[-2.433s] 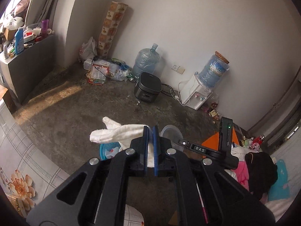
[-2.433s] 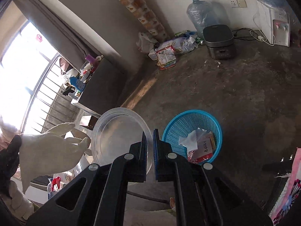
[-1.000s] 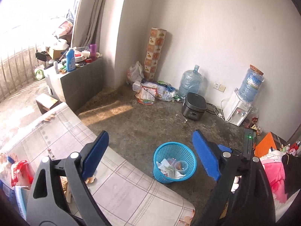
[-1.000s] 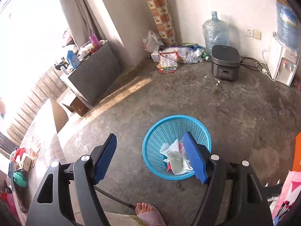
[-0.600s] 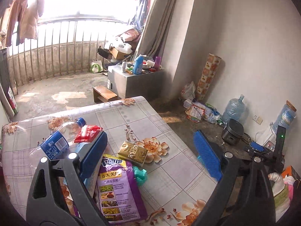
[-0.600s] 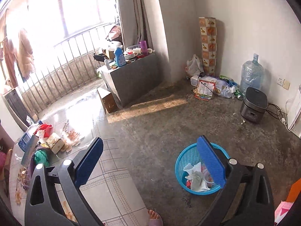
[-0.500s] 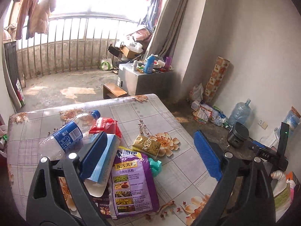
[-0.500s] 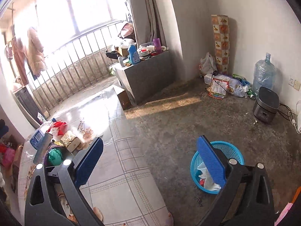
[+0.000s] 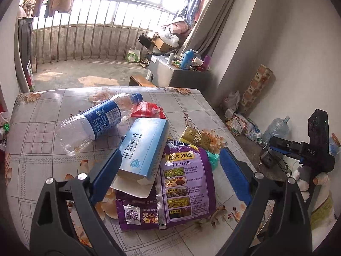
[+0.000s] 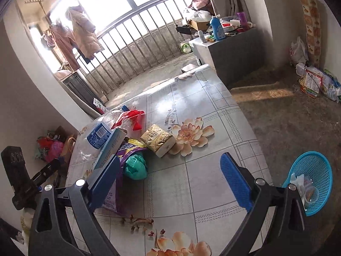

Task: Collect trash
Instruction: 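Move both tools back over the table toward the blue medicine box, then grasp the blue Mecobalamin box with left tool while right tool grasps gold paper pack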

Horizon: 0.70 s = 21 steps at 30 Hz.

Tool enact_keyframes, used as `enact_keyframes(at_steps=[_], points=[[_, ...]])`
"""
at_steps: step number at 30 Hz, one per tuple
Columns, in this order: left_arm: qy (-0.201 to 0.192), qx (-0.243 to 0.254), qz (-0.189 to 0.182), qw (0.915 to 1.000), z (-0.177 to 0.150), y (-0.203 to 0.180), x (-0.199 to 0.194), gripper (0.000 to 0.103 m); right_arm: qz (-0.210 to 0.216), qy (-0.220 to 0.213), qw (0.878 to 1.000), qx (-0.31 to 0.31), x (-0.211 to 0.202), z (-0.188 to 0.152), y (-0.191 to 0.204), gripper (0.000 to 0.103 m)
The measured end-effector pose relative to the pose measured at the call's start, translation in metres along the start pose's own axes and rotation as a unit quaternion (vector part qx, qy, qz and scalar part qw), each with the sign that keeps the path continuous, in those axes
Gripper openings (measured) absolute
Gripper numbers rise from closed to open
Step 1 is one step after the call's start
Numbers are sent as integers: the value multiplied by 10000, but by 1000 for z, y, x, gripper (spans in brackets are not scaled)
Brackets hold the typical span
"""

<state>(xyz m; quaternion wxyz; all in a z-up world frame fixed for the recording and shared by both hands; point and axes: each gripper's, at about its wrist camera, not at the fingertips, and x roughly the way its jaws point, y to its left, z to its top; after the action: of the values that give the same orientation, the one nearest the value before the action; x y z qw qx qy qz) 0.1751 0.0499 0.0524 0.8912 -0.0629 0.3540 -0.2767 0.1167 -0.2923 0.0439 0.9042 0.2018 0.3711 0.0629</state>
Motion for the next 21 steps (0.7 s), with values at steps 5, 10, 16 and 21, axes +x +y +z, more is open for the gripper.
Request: enact_keyframes(at_steps=[5,10,16,21], points=[[395,108,-45,9992,12,11,35,89,252,352,9976,-540,38,21,18,93],[678,-56,-80,9977,24,31,72,89,313,804,9913,-997,87,37,29,93],[1054,-226,-20,9942,25,48,109,89,380,1240,9818,-1388,134,47,35,93],[1372,-354,-11,9899,23,55,134,89,407,1620,9746,-1494,166,50,30,93]])
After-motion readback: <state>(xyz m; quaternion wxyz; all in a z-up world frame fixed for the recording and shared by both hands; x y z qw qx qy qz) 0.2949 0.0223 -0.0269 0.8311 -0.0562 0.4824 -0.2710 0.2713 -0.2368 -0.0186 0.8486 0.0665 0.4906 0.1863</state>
